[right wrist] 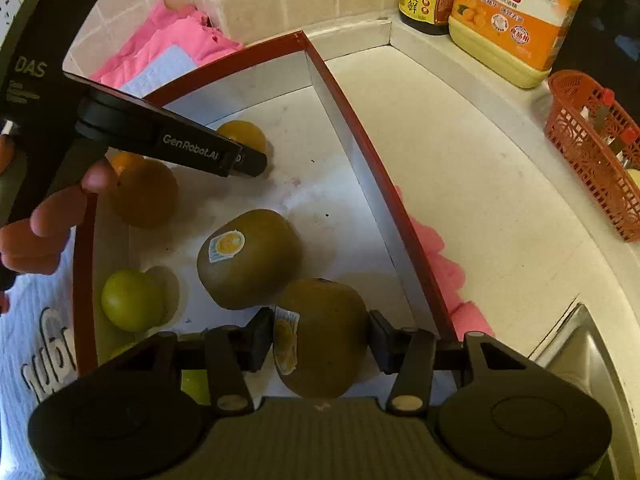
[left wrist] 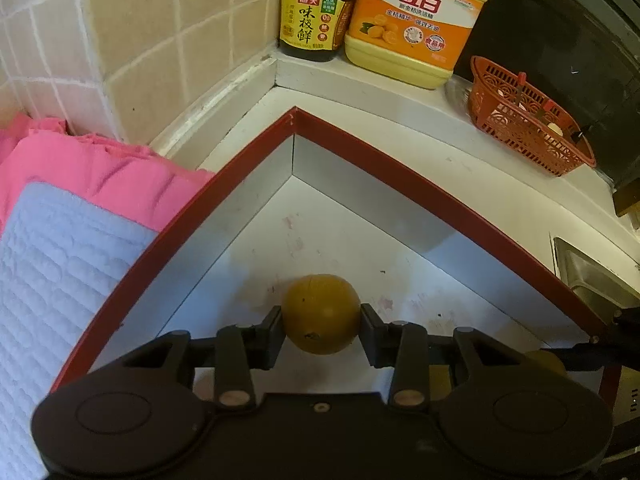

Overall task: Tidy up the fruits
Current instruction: 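Lower the orange and kiwi into the red box and open both grippers, then move both open grippers back over the fruit on the mat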

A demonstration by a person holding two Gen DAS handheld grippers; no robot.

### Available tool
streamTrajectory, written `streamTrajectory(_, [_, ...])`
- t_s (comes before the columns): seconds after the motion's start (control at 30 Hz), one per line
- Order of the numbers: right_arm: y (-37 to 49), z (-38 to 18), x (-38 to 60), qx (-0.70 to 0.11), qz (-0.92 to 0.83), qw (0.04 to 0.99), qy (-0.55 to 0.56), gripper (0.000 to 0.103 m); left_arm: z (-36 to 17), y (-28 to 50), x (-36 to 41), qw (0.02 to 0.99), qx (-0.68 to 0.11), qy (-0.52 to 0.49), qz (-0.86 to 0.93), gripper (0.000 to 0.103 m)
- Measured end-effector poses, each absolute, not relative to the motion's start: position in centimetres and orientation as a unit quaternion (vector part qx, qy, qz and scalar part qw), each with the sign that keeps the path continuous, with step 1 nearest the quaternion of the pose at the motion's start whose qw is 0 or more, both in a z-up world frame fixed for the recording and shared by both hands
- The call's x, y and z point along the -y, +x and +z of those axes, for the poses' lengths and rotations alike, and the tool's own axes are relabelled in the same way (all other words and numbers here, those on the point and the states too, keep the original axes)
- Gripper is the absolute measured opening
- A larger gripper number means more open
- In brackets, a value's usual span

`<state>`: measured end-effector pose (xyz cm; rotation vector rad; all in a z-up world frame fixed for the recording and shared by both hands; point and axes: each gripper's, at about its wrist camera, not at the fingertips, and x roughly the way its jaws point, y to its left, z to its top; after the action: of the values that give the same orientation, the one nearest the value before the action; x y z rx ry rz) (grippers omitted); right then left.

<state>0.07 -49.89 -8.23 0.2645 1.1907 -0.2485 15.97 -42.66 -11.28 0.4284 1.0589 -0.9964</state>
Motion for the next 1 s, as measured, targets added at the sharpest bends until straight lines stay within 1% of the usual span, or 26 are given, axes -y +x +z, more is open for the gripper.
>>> streamTrajectory(0.07, [0.0,-8.2,49.9,-0.557,-0.115,0.813,0.125,0.052,-11.2,15.9,42.3,0.726,-0.481,0.191,-0.452,0.054])
streamTrajectory(0.1, [-0.1,-8.0,49.9,-0.556,-0.113,0.813,0.129,0.052,-10.9,15.9,42.1,0.727,-0.478,0.189,-0.455,0.062])
streamTrajectory(0.13, [-0.3,-7.8,50.0,-0.553,-0.11,0.815,0.133,0.052,-10.6,15.7,41.9,0.73,-0.473,0.188,-0.456,0.074])
streamTrajectory(0.17, [-0.6,-7.2,50.2,-0.548,-0.108,0.818,0.136,0.053,-10.2,15.7,41.5,0.733,-0.469,0.187,-0.456,0.078])
streamTrajectory(0.27, [-1.7,-5.0,50.6,-0.523,-0.111,0.835,0.131,0.065,-8.5,16.0,39.7,0.748,-0.451,0.176,-0.454,0.079])
streamTrajectory(0.43, [-4.1,-1.5,51.4,-0.48,-0.138,0.858,0.12,0.07,-5.1,16.6,34.8,0.774,-0.424,0.145,-0.447,0.079])
streamTrajectory(0.7, [-5.2,-0.1,51.2,-0.467,-0.159,0.86,0.127,0.072,-0.7,15.5,27.0,0.816,-0.379,0.118,-0.421,0.079])
streamTrajectory(0.83, [-4.8,0.4,49.4,-0.464,-0.149,0.865,0.118,0.072,1.1,14.7,23.0,0.836,-0.362,0.102,-0.399,0.079])
streamTrajectory(1.0, [-3.9,0.8,46.7,-0.459,-0.125,0.873,0.111,0.075,2.7,14.4,17.0,0.865,-0.35,0.078,-0.35,0.079])
